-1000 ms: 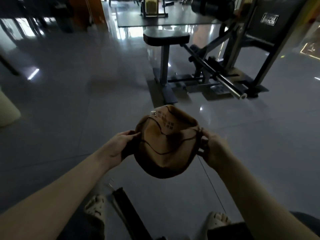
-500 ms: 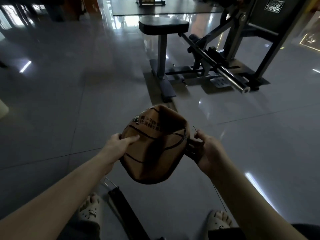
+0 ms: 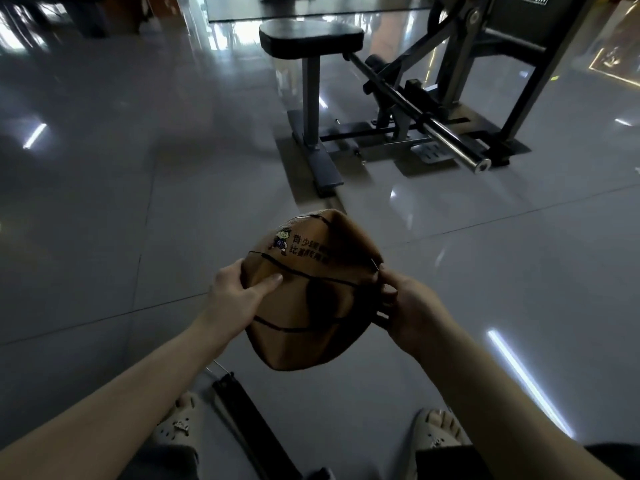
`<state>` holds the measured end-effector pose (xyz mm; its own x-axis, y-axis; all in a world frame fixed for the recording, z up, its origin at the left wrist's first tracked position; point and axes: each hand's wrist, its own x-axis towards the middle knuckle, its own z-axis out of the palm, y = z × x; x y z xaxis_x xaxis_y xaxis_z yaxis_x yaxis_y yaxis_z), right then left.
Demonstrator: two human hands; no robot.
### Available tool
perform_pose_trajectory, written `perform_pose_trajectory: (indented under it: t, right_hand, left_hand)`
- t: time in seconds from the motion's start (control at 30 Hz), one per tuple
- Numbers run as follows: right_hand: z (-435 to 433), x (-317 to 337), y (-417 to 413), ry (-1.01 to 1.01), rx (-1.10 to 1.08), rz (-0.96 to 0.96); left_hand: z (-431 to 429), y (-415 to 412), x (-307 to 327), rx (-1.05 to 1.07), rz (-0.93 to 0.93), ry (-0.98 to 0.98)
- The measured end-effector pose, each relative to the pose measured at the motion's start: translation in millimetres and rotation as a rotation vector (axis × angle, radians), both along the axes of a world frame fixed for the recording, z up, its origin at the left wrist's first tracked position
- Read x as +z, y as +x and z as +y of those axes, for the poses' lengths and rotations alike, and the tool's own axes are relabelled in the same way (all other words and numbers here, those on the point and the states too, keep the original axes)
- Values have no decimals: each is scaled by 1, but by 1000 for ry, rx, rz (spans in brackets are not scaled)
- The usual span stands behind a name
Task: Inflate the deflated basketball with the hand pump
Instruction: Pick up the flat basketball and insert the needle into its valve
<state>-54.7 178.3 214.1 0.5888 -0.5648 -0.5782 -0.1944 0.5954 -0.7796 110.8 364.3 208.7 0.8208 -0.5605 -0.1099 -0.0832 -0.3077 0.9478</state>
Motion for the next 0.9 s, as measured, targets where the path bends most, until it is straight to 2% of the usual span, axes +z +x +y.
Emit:
perform_pose_trajectory:
  t: [0.07,0.2,0.3,0.37,0.5,0.53,0.63,0.7,0.77,0.9]
  right_hand:
    - [-5,-3,-3,45,-78,-11]
    - [-16,-9,-11,119,-235,-82]
    - [-21,-10,-12,73,-369,-77]
    - [-21,-9,-13,12,-427,-24]
    - [-15,-6,-13,-77,-461,69]
    - [-14,-6,-13,-132,-443,97]
    - [-16,-3,-10,-277,-418,122]
    - [-18,0,-9,-319,-390,106]
    - [-19,-1,-7,-311,-339,88]
    - [-16,0,0,-155,-291,113]
  left_hand:
    - [1,-4,-1,-73,-103,-35]
    - [3,-13,-8,-191,-478,-37]
    - [3,-16,-8,-248,-572,5]
    - [2,-22,-3,-304,-487,16]
    - [-4,-23,10,-438,131,-66]
    - [-4,-21,11,-445,226,-55]
    - [-3,-19,12,-494,309,5]
    - [-4,-24,11,-501,251,15]
    - [-6,-27,9,-468,113,8]
    - [-2,-27,-5,-425,-368,94]
